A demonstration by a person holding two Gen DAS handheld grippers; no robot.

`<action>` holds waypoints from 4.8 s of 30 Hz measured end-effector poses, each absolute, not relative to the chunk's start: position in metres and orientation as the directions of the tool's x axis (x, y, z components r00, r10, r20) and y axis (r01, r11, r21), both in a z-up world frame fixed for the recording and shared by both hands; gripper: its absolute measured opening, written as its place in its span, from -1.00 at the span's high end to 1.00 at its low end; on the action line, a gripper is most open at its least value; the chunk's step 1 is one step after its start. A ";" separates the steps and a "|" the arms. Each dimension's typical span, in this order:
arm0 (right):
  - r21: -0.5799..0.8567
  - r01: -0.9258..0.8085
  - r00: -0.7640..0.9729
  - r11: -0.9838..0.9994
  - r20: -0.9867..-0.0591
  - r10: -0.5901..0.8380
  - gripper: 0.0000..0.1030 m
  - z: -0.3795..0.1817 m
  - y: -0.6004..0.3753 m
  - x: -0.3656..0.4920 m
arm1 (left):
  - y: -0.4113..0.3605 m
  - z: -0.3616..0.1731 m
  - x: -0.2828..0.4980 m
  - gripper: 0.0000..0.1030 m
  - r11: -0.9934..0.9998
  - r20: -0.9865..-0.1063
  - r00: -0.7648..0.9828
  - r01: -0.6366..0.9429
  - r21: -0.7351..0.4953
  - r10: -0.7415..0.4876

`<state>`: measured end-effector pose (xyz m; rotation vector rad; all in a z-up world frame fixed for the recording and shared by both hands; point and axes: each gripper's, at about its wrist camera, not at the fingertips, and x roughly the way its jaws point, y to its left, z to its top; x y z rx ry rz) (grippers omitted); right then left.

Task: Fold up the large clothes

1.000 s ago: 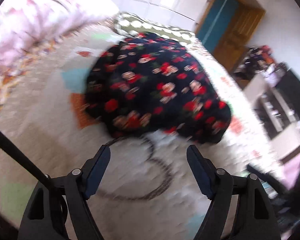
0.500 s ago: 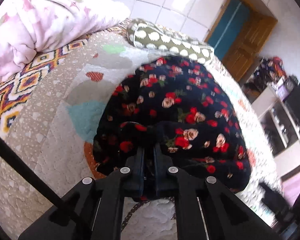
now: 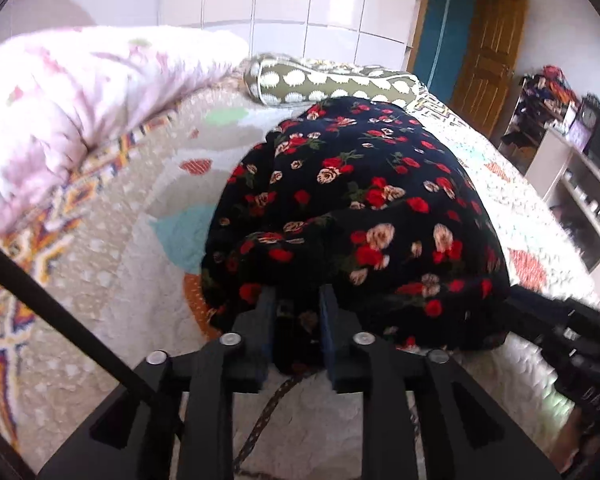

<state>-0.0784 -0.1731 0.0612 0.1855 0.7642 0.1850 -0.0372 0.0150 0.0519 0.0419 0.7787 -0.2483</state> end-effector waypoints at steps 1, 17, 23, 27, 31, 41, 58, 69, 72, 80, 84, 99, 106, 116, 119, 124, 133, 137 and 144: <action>0.217 -0.089 0.712 0.972 -0.668 0.215 0.12 0.063 -0.174 -0.084 | 0.014 0.053 -0.043 0.55 0.971 -0.694 0.692 0.235 -0.039 -0.196; 0.024 0.205 0.596 0.978 -0.796 -0.105 -0.22 0.028 -0.216 -0.151 | -0.012 0.003 -0.121 -0.15 0.970 -0.761 0.622 0.239 -0.036 -0.181; -0.015 0.245 0.573 0.969 -0.804 -0.157 -0.38 0.017 -0.229 -0.165 | -0.022 -0.011 -0.136 -0.44 0.977 -0.755 0.639 0.215 -0.007 -0.146; -0.003 0.252 0.573 0.968 -0.806 -0.152 -0.49 0.013 -0.235 -0.167 | -0.023 -0.015 -0.134 -0.62 0.981 -0.758 0.639 0.192 -0.003 -0.127; -0.002 0.250 0.579 0.968 -0.802 -0.151 -0.55 0.010 -0.234 -0.169 | -0.022 -0.017 -0.132 -0.83 0.986 -0.757 0.645 0.166 0.005 -0.105; -0.012 0.255 0.592 0.967 -0.789 -0.166 -0.72 0.004 -0.230 -0.167 | -0.019 -0.020 -0.126 -0.99 0.989 -0.764 0.635 0.149 -0.024 -0.114; 0.058 0.232 0.623 0.971 -0.775 -0.103 -0.81 0.004 -0.242 -0.171 | -0.060 0.007 -0.139 -1.00 0.993 -0.816 0.579 0.105 0.057 -0.015; 0.152 0.237 0.680 0.960 -0.732 -0.052 -0.81 0.016 -0.251 -0.186 | -0.053 0.050 -0.154 -1.00 0.991 -0.734 0.679 0.103 0.088 -0.006; 0.144 0.247 0.682 0.958 -0.728 -0.066 -0.81 0.019 -0.249 -0.188 | -0.056 0.068 -0.155 -1.00 0.987 -0.698 0.717 0.117 0.113 -0.005; 0.183 0.222 0.695 0.958 -0.718 -0.024 -0.81 0.032 -0.252 -0.181 | -0.058 0.096 -0.130 -1.00 0.977 -0.675 0.738 0.143 0.159 0.002; 0.197 0.189 0.701 0.962 -0.713 0.008 -0.81 0.038 -0.248 -0.174 | -0.049 0.093 -0.112 -1.00 0.975 -0.686 0.727 0.130 0.178 0.028; 0.172 0.099 0.737 0.980 -0.675 0.043 -0.81 0.066 -0.225 -0.137 | -0.007 0.077 -0.042 -1.00 0.983 -0.703 0.709 0.085 0.162 0.055; 0.193 0.035 0.783 0.981 -0.615 0.093 -0.66 0.104 -0.220 -0.096 | 0.042 0.055 -0.006 -1.00 0.999 -0.742 0.669 -0.025 0.021 0.032; 0.274 -0.067 0.633 0.959 -0.732 0.253 0.00 0.060 -0.170 0.010 | 0.087 0.023 -0.004 -1.00 0.995 -0.742 0.670 -0.071 -0.064 0.000; 0.242 -0.051 0.629 0.969 -0.746 0.220 -0.01 0.068 -0.164 0.014 | 0.102 0.019 -0.004 -1.00 0.994 -0.741 0.671 -0.081 -0.071 0.002; 0.327 -0.093 0.659 0.941 -0.688 0.304 -0.11 0.096 -0.150 0.015 | 0.132 0.017 0.003 -1.00 0.983 -0.763 0.645 -0.113 -0.147 -0.040; 0.262 -0.285 0.556 0.922 -0.738 0.382 -0.25 0.088 -0.023 0.067 | 0.193 0.019 0.005 -1.00 0.941 -0.759 0.651 -0.240 -0.237 -0.025; 0.254 -0.318 0.437 0.914 -0.816 0.379 -0.25 0.067 0.027 0.095 | 0.214 0.016 0.007 -1.00 0.921 -0.763 0.646 -0.274 -0.279 -0.038; -0.025 -0.276 0.257 0.961 -0.965 0.049 -0.22 0.020 0.060 0.122 | 0.224 0.014 0.009 -1.00 0.912 -0.770 0.637 -0.294 -0.286 -0.036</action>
